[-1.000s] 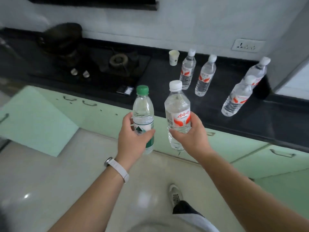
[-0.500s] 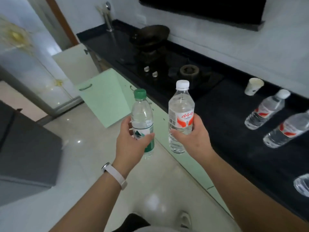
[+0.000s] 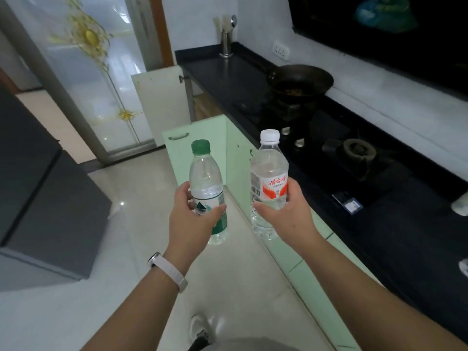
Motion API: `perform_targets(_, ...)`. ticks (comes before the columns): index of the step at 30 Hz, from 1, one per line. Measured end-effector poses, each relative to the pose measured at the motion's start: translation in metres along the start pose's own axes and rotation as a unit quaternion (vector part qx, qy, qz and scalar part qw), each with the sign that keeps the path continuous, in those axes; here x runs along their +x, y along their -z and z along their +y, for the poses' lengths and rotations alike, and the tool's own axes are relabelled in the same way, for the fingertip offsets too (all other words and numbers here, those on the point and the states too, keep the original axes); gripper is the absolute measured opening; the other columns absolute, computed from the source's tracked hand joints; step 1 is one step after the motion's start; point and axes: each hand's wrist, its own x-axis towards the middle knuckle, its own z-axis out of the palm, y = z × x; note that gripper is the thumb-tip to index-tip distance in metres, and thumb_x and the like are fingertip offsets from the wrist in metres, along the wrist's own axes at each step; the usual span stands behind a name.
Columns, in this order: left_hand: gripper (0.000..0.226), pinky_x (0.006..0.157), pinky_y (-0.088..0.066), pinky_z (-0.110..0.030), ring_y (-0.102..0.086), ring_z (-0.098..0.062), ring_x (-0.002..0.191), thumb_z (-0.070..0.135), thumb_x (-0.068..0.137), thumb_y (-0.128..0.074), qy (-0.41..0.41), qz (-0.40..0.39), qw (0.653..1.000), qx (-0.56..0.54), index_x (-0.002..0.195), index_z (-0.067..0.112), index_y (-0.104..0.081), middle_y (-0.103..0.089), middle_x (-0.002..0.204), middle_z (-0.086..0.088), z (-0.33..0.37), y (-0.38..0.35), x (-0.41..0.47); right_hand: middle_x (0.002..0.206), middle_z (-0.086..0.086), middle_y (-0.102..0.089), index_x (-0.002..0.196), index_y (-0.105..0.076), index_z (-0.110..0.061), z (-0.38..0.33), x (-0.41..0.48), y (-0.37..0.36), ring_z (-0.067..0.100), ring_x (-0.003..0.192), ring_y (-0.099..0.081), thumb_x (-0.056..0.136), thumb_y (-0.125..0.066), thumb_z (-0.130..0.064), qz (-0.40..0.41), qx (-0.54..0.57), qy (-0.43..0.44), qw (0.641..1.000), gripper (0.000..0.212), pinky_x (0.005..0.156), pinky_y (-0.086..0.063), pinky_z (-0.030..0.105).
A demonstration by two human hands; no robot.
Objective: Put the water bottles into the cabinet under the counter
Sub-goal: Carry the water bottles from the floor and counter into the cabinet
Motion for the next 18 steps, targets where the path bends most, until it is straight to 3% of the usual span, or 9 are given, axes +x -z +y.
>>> perform_targets(3,0.073,0.077,-0.050,-0.021,-0.060,0.001,0.100,0.017,0.074,-0.087,0.004,0.019,1.000,-0.012,0.130,0.035,-0.044,-0.058,0.116,0.022,-0.009,0.043,0.046,0.106,-0.015,-0.063,0.122,-0.049,-0.032,-0.024,0.024,-0.049,-0.001,0.091,-0.062,0.073,-0.085,-0.023,-0.008,-0.008,0.010,1.000,0.061,0.072,-0.047,0.013)
perform_targets(8,0.079,0.085,-0.053,-0.030,-0.062,-0.005,0.103,0.014,0.074,-0.086,0.014,0.054,0.998,-0.026,0.139,0.026,-0.043,-0.058,0.116,0.021,-0.027,0.102,0.100,0.103,-0.014,-0.065,0.123,-0.051,-0.030,-0.050,0.055,-0.120,0.001,0.090,-0.065,0.071,-0.085,-0.023,-0.023,-0.006,0.013,1.000,0.062,0.080,-0.052,0.023)
perform_targets(12,0.075,0.082,-0.053,-0.026,-0.062,-0.003,0.099,0.014,0.074,-0.087,0.014,0.085,0.996,-0.023,0.134,0.029,-0.044,-0.058,0.113,0.022,-0.037,0.132,0.128,0.100,-0.016,-0.065,0.119,-0.051,-0.032,-0.070,0.082,-0.162,-0.004,0.085,-0.063,0.073,-0.084,-0.024,-0.054,-0.014,0.022,0.998,0.058,0.072,-0.048,0.016)
perform_targets(18,0.075,0.084,-0.055,-0.031,-0.064,-0.011,0.101,0.015,0.073,-0.087,0.032,0.111,0.993,-0.010,0.133,0.028,-0.045,-0.062,0.115,0.014,-0.054,0.160,0.177,0.103,-0.015,-0.064,0.121,-0.051,-0.031,-0.086,0.131,-0.219,0.000,0.090,-0.063,0.073,-0.085,-0.025,-0.099,-0.007,0.029,0.995,0.059,0.076,-0.050,0.019)
